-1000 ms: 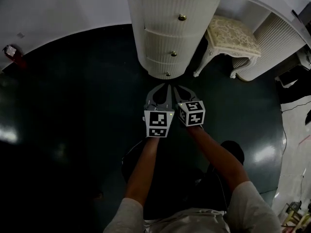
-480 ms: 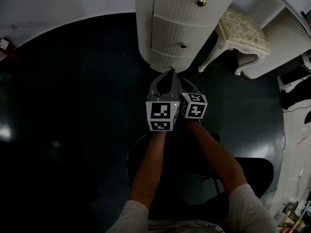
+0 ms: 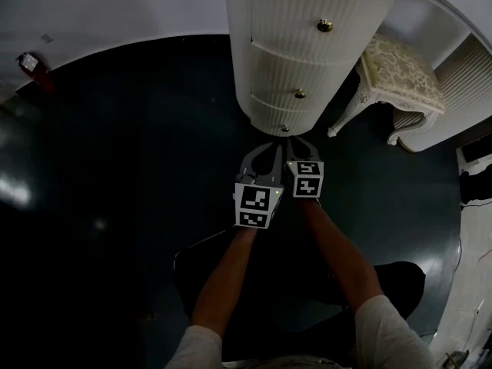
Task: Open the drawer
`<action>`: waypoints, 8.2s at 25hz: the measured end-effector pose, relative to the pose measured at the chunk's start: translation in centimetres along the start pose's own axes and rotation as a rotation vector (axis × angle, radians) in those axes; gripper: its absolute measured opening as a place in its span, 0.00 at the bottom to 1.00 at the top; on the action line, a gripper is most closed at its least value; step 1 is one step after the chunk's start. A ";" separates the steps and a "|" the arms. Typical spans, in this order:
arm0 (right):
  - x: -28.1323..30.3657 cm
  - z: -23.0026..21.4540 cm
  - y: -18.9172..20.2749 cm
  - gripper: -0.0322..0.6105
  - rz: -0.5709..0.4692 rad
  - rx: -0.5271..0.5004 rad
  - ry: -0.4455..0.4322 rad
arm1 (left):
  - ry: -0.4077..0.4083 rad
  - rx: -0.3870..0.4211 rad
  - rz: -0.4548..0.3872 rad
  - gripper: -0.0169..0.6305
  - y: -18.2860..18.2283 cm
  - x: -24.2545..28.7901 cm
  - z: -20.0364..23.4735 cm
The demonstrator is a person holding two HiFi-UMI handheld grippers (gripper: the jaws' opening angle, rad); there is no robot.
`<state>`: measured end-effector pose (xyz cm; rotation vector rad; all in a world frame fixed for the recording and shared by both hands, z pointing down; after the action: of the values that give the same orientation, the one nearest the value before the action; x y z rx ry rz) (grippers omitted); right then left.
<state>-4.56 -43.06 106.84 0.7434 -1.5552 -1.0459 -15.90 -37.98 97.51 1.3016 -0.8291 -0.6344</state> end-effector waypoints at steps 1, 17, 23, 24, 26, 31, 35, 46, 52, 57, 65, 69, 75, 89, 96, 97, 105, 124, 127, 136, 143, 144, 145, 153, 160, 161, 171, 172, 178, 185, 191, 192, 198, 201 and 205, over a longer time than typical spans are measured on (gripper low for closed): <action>0.4 0.2 0.2 0.08 -0.001 0.010 -0.001 | -0.006 -0.001 0.009 0.04 0.3 0.1 0.1; 7.1 -2.8 3.4 0.20 0.061 0.100 0.019 | -0.075 -0.025 0.058 0.04 3.2 5.3 0.6; 9.3 -2.4 4.3 0.24 0.072 0.101 -0.016 | -0.098 -0.059 0.058 0.04 3.6 5.4 1.9; 9.6 -2.3 4.5 0.24 0.077 0.099 -0.022 | -0.105 -0.064 0.062 0.04 3.8 5.2 2.2; 9.8 -2.6 4.8 0.25 0.080 0.092 -0.024 | -0.122 -0.064 0.071 0.04 4.0 4.9 2.6; 10.1 -2.7 5.0 0.22 0.091 0.065 -0.012 | -0.118 -0.084 0.073 0.04 3.9 4.4 2.5; 10.0 -2.6 5.1 0.22 0.079 0.058 -0.006 | -0.113 -0.084 0.072 0.04 3.7 4.0 2.7; 8.2 -1.6 6.0 0.21 0.096 0.076 -0.023 | -0.074 0.001 0.101 0.04 3.0 1.2 3.1; 6.8 -1.3 6.6 0.21 0.101 0.074 -0.044 | -0.029 -0.017 0.085 0.04 3.2 -0.2 3.0; 5.3 -0.6 7.0 0.21 0.123 0.080 -0.043 | -0.007 -0.015 0.071 0.04 2.5 -1.4 2.9; 2.7 0.4 8.3 0.21 0.147 0.094 -0.046 | 0.034 -0.001 0.072 0.04 2.4 -3.5 1.9; 1.7 0.8 8.4 0.21 0.151 0.096 -0.066 | 0.056 0.005 0.056 0.04 2.2 -4.0 1.5; 0.2 1.2 9.5 0.21 0.181 0.090 -0.084 | 0.065 0.015 0.068 0.04 2.6 -4.8 0.8; -2.8 2.4 10.9 0.21 0.209 0.164 -0.063 | 0.093 0.029 0.094 0.04 4.5 -2.9 0.5; -4.1 3.2 11.8 0.21 0.188 0.164 -0.056 | 0.101 0.045 0.089 0.04 4.7 -2.0 0.3; -4.3 3.2 11.9 0.21 0.190 0.161 -0.055 | 0.094 0.049 0.089 0.04 4.8 -1.9 0.3; -6.0 3.9 12.7 0.21 0.199 0.131 -0.037 | 0.103 0.052 0.087 0.04 4.7 -1.6 0.0; -8.5 4.9 14.2 0.21 0.182 0.161 -0.046 | 0.094 0.030 0.054 0.04 4.0 -0.5 -0.6; -8.6 4.9 14.3 0.22 0.175 0.167 -0.039 | 0.087 0.031 0.056 0.04 4.1 -0.5 -0.7; -9.4 4.2 15.7 0.26 0.267 0.191 -0.058 | -0.013 -0.058 0.094 0.04 3.4 -0.6 -0.9; -12.6 1.9 11.7 0.26 0.391 0.179 -0.033 | -0.020 0.123 0.174 0.04 -1.0 -0.9 -2.7; -13.4 1.6 10.0 0.26 0.394 0.165 -0.043 | -0.018 0.129 0.204 0.04 -1.9 -1.3 -2.7; -14.1 1.5 7.8 0.26 0.395 0.154 -0.055 | -0.011 0.138 0.233 0.04 -3.0 -1.8 -2.7; -20.4 2.6 -8.2 0.26 0.417 0.094 -0.162 | -0.051 0.143 0.402 0.04 -14.6 -5.4 -2.1; -27.3 2.3 -19.3 0.25 0.434 0.143 -0.143 | -0.024 0.046 0.473 0.04 -24.0 -9.7 -5.9; -28.2 2.2 -20.9 0.24 0.435 0.147 -0.136 | -0.010 0.039 0.480 0.04 -25.4 -10.4 -6.6; -39.1 3.5 -32.6 0.24 0.437 0.237 -0.195 | 0.075 -0.018 0.526 0.04 -37.5 -20.7 -12.0; -40.2 3.7 -33.6 0.24 0.432 0.212 -0.201 | 0.082 -0.015 0.527 0.04 -38.3 -21.7 -12.5; -47.6 5.0 -38.2 0.17 0.359 0.213 -0.179 | 0.059 -0.012 0.515 0.04 -43.7 -27.7 -15.7; -54.5 4.3 -40.5 0.17 0.268 0.186 -0.314 | 0.015 0.036 0.444 0.04 -49.3 -30.2 -21.6; -60.6 0.7 -39.7 0.18 0.255 0.211 -0.356 | -0.111 -0.093 0.380 0.04 -50.3 -31.6 -27.9; -61.5 0.2 -39.5 0.18 0.255 0.202 -0.360 | -0.125 -0.109 0.368 0.04 -50.4 -31.8 -29.0; -65.4 -3.1 -38.6 0.17 0.255 0.173 -0.402 | -0.174 -0.114 0.321 0.04 -50.6 -32.1 -35.2; -67.1 -3.8 -38.1 0.17 0.256 0.133 -0.421 | -0.174 -0.108 0.320 0.04 -49.8 -32.1 -37.7; -68.5 -3.7 -37.4 0.16 0.226 0.072 -0.424 | -0.185 -0.159 0.340 0.04 -48.1 -32.3 -39.3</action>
<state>12.92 0.26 44.24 0.3927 -1.9959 -1.0243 0.17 2.02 42.35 0.9390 -1.1001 -0.5412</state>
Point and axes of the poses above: the fingertips, and each gripper's own axes: x forward along the fingers, z to its left, y out of its underside, the point moved 7 cm from there along -x, backward along the fingers, and after that the axes turned 1 degree about z, right-handed, at the moved point
